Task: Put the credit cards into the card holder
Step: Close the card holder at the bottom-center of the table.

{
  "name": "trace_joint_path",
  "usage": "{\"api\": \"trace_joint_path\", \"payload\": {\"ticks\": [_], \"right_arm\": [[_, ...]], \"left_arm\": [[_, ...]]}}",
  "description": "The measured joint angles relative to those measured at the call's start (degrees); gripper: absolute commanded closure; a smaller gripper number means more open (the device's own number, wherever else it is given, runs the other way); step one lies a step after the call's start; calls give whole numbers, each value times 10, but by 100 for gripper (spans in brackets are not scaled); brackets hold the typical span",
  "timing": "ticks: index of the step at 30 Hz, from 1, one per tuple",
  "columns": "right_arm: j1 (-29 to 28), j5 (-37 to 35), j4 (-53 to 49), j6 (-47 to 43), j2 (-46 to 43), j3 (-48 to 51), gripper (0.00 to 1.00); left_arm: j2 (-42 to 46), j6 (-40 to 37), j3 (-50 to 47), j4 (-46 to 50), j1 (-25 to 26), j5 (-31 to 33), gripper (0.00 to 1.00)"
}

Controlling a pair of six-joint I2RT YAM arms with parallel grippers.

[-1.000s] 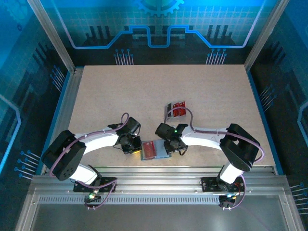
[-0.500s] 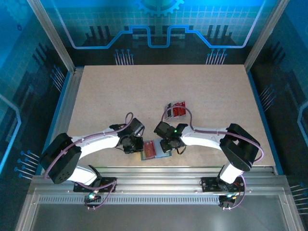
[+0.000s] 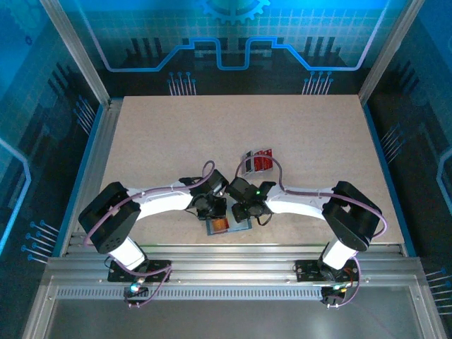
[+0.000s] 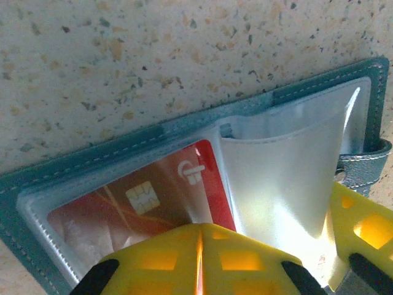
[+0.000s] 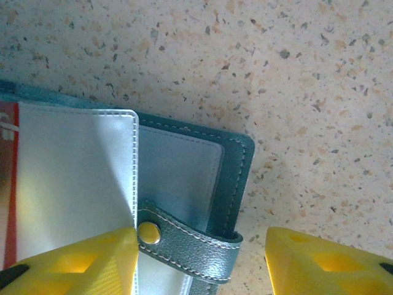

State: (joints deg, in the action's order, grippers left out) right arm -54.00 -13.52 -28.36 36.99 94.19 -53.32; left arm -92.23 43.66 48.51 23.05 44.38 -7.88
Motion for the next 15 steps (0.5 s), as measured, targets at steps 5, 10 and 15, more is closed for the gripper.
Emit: {"api": "trace_joint_path", "payload": {"ticks": [5, 10, 15], "right_arm": [[1, -28, -9, 12, 0, 0, 48], [1, -75, -32, 36, -1, 0, 49], [3, -76, -19, 37, -2, 8, 46]], "left_arm": [[0, 6, -15, -31, 0, -7, 90], [0, 14, -30, -65, 0, -14, 90], [5, 15, -42, -86, 0, -18, 90]]}}
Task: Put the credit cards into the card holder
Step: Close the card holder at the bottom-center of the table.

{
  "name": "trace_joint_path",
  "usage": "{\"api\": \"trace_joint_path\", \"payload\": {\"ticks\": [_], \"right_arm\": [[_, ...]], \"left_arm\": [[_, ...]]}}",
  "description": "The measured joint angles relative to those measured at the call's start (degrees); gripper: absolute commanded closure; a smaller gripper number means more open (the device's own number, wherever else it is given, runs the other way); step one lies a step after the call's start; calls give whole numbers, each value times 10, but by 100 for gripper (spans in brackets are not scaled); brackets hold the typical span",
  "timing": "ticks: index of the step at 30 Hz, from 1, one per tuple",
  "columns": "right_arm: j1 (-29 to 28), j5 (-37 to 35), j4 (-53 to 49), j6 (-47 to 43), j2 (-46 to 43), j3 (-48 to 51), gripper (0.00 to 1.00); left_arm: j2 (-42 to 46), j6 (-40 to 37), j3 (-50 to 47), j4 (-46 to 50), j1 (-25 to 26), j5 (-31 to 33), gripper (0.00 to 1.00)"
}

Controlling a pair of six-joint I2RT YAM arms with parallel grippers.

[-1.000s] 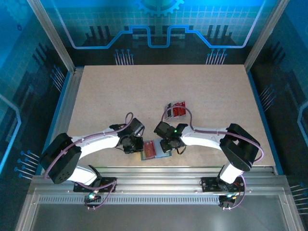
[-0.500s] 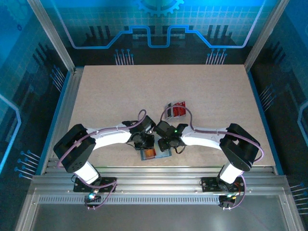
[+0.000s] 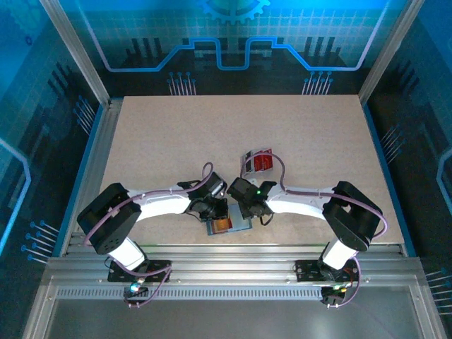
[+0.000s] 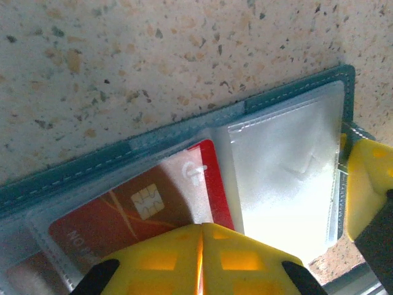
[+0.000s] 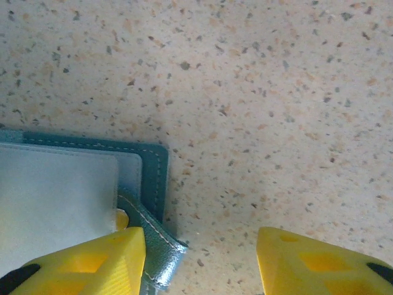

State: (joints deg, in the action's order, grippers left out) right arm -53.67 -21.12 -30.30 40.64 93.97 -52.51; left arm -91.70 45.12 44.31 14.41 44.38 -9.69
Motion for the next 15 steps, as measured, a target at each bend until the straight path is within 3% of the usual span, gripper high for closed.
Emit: {"api": "trace_joint_path", "payload": {"ticks": [9, 15], "right_arm": [[0, 69, 53, -29, -20, 21, 43], [2, 70, 47, -31, -14, 23, 47]], "left_arm": [[0, 0, -5, -10, 0, -2, 90], [3, 0, -7, -14, 0, -2, 90]]}}
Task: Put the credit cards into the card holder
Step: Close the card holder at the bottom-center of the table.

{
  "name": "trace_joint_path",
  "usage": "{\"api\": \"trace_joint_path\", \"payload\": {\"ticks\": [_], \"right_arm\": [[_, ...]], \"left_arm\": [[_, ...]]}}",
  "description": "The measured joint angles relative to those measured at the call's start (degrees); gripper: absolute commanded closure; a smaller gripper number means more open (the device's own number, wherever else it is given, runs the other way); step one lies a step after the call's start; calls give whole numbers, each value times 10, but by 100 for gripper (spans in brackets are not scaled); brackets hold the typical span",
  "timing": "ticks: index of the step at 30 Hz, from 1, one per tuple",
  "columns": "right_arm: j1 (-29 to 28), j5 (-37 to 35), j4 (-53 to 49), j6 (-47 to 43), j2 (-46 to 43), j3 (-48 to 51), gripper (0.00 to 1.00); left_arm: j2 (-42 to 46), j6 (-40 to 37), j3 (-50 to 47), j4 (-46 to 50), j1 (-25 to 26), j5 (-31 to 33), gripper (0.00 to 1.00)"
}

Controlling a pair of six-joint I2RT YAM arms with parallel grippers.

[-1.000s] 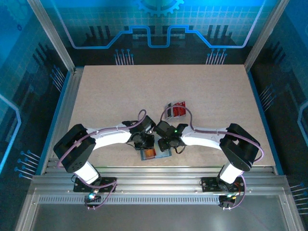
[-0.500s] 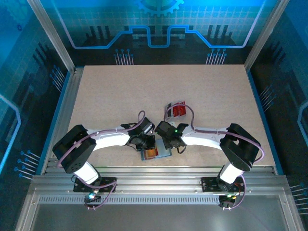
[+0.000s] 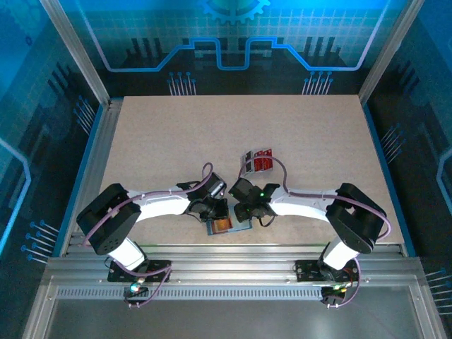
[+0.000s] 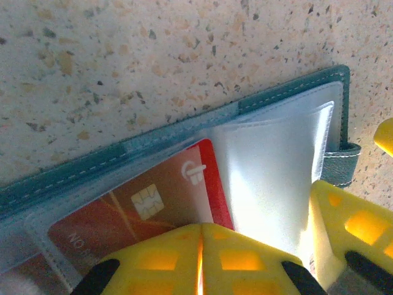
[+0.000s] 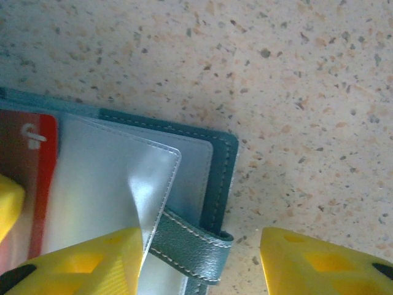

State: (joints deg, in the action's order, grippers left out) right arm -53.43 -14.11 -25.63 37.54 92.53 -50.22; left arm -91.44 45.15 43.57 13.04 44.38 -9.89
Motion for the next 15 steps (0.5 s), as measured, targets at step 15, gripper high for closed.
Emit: {"api": "trace_joint_path", "payload": {"ticks": [15], "right_arm": [[21, -68, -55, 66, 4, -7, 46]], "left_arm": [[8, 0, -12, -13, 0, 1, 90]]}}
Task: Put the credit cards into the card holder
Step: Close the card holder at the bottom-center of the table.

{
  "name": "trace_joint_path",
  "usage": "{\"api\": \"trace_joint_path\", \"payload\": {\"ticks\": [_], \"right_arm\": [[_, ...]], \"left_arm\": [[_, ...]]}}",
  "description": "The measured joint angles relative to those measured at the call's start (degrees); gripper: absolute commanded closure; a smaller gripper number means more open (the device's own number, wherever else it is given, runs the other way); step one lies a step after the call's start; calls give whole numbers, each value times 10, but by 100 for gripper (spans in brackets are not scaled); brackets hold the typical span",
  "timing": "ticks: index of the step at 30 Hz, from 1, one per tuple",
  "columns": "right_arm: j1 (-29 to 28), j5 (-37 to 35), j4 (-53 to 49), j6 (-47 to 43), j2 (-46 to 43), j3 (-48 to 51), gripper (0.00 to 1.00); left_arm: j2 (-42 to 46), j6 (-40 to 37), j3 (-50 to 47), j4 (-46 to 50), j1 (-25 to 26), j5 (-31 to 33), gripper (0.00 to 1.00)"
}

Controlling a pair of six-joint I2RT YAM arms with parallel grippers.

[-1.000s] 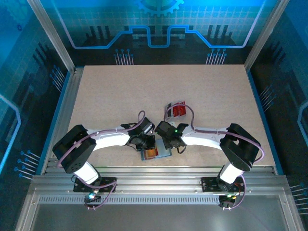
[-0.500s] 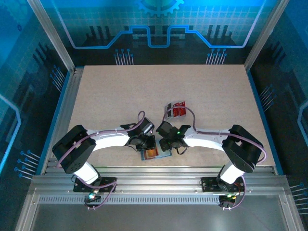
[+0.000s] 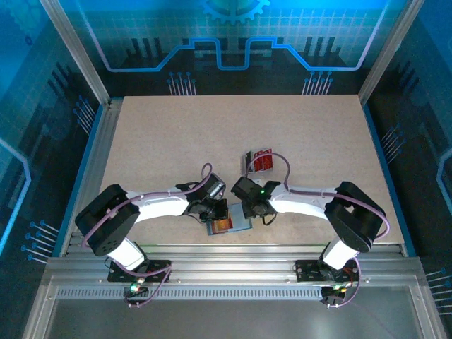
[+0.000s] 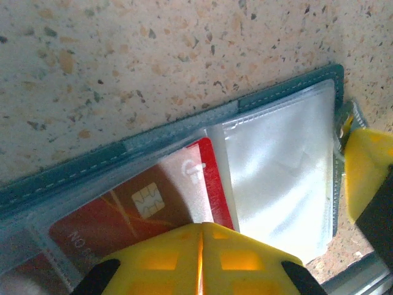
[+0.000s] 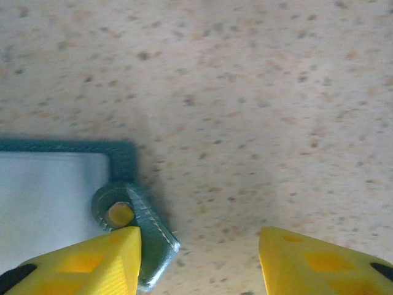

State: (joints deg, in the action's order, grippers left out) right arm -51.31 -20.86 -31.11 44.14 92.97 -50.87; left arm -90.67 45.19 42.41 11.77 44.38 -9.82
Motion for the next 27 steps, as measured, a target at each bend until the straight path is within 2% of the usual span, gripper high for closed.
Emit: {"api": "trace_joint_path", "payload": {"ticks": [10, 17, 22, 27], "right_arm": [[22, -24, -34, 29, -6, 17, 46], [30, -18, -65, 63, -59, 53, 45], [0, -10, -73, 69, -122, 54, 41], [-31, 1, -62, 61, -113, 2, 39]], "left_arm": [[1, 4, -2, -3, 0, 0, 90], [2, 4, -3, -3, 0, 0, 90], [4, 4, -7, -8, 0, 0, 90], [6, 4, -10, -12, 0, 0, 90]]}}
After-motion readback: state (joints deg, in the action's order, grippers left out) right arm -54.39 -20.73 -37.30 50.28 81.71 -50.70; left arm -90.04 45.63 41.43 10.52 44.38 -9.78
